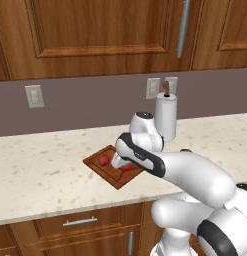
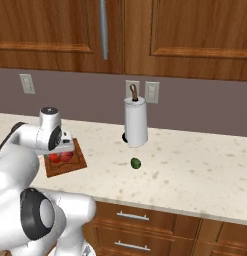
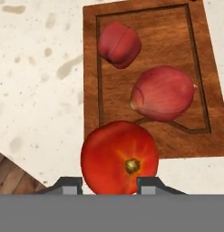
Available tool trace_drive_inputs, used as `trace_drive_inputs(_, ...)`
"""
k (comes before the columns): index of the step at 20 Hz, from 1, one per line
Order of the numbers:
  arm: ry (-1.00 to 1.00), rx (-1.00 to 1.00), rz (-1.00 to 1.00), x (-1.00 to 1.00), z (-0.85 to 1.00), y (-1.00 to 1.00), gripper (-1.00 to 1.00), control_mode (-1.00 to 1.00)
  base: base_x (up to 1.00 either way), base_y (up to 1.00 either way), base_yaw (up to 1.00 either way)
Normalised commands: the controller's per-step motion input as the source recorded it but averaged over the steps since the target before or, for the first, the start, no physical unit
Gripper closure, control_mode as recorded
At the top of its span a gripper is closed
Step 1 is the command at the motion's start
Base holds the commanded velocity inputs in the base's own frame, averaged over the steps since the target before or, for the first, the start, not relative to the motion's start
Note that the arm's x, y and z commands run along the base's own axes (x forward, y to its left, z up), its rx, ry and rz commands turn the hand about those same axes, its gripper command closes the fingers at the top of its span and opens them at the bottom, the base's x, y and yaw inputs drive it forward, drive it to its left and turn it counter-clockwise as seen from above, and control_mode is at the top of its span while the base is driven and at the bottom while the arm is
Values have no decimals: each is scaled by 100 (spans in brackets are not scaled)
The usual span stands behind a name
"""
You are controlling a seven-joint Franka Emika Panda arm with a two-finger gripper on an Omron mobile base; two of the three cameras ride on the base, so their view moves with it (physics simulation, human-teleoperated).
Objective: Place the avocado, onion, tomato, and bell pepper on the cutting board.
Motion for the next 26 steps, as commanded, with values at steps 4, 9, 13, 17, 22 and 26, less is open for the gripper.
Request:
trace_drive_inputs(4, 0, 0, 8, 38, -2, 38, 100, -100, 0, 0, 0)
trace_drive_inputs(9, 0, 0, 8, 46, -18, 15, 100, -100, 0, 0, 0)
trace_drive_inputs(13, -1, 0, 10, 11, -3, 6, 100, -100, 0, 0, 0)
trace_drive_inputs(17, -5, 0, 8, -20, 1, 6, 100, -100, 0, 0, 0)
trace_drive_inputs(22, -8, 0, 1, -71, 0, -16, -100, -100, 0, 0, 0)
trace_drive_inputs(26, -15, 0, 0, -93, 25, -85, -100, -100, 0, 0, 0)
